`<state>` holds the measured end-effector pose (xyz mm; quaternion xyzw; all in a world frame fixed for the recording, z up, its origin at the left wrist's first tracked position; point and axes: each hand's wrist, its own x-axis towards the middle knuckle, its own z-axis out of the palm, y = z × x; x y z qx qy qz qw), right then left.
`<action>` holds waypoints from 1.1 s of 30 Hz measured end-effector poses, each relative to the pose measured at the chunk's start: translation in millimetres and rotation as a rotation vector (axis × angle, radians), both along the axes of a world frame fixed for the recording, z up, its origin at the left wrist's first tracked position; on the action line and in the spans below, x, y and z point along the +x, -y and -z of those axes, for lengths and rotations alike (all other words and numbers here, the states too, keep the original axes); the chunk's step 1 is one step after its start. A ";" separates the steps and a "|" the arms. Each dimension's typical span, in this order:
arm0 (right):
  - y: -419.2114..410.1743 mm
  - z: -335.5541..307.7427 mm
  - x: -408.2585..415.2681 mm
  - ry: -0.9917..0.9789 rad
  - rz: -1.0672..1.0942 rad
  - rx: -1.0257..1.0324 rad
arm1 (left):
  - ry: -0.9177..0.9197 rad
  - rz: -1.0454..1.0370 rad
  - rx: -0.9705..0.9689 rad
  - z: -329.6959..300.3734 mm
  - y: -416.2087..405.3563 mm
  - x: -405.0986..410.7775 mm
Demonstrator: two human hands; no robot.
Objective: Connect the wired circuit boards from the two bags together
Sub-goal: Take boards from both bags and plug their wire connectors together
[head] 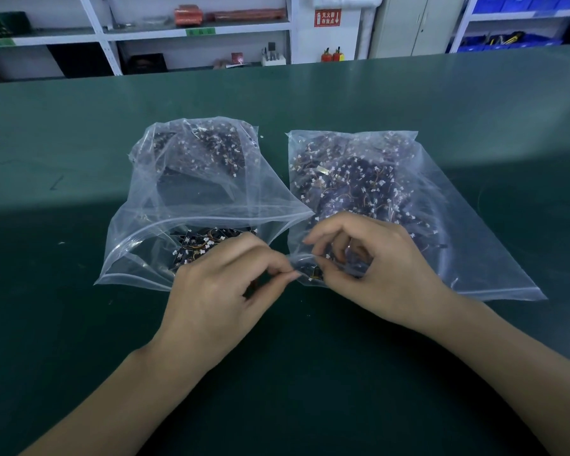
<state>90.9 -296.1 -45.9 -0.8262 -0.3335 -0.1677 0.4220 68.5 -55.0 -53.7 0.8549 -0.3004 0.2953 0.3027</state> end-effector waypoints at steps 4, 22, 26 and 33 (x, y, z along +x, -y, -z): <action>-0.9 -0.5 -1.0 0.003 -0.013 -0.011 | 0.163 -0.076 0.205 0.2 8.3 -0.1; -3.0 -1.7 -5.8 -0.046 0.012 -0.110 | -0.066 -0.358 0.249 -8.2 -19.7 2.6; -2.7 -0.9 -5.7 -0.057 0.015 -0.110 | -0.052 -0.446 0.322 -13.7 -35.1 6.9; -1.9 0.4 -4.4 -0.044 0.029 -0.121 | -0.218 -0.466 0.386 -14.2 -41.3 9.9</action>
